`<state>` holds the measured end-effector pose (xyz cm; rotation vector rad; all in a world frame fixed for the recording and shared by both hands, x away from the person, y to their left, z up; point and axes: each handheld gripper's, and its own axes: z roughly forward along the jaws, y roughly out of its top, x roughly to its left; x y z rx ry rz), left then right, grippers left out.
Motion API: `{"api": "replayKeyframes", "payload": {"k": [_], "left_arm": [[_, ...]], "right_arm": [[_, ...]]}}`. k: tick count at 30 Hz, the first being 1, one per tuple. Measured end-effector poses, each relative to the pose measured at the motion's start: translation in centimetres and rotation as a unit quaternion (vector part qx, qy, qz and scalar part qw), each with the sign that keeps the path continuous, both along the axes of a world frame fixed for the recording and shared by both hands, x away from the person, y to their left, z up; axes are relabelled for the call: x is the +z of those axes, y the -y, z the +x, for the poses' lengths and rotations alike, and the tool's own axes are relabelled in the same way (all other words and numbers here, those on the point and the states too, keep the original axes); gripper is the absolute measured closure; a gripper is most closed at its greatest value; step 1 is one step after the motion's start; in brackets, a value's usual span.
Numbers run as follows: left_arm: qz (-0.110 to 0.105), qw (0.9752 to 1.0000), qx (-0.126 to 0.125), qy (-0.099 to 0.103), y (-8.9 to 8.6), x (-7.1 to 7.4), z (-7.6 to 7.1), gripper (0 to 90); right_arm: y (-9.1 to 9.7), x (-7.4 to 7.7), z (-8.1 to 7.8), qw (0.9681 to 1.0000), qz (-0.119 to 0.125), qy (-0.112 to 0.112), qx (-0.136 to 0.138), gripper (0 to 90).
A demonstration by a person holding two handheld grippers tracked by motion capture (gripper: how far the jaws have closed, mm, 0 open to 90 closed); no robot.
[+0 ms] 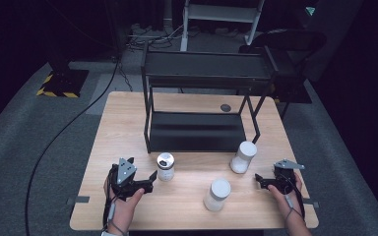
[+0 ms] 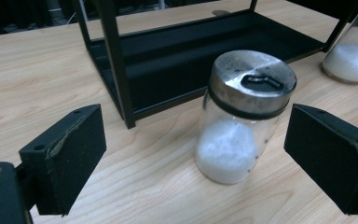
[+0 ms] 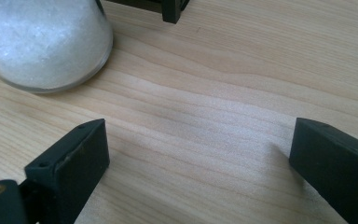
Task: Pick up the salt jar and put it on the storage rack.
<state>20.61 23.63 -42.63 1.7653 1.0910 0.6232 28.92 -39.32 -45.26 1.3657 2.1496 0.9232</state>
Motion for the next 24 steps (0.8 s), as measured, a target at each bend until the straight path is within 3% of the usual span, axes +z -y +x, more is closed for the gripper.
{"api": "replayKeyframes", "payload": {"k": [24], "left_arm": [[-0.010,0.9992,-0.035,0.013,2.2,0.2,2.6,5.3]], "right_arm": [[0.0,0.0,0.0,1.0000,0.000,0.000,0.000,4.5]]}}
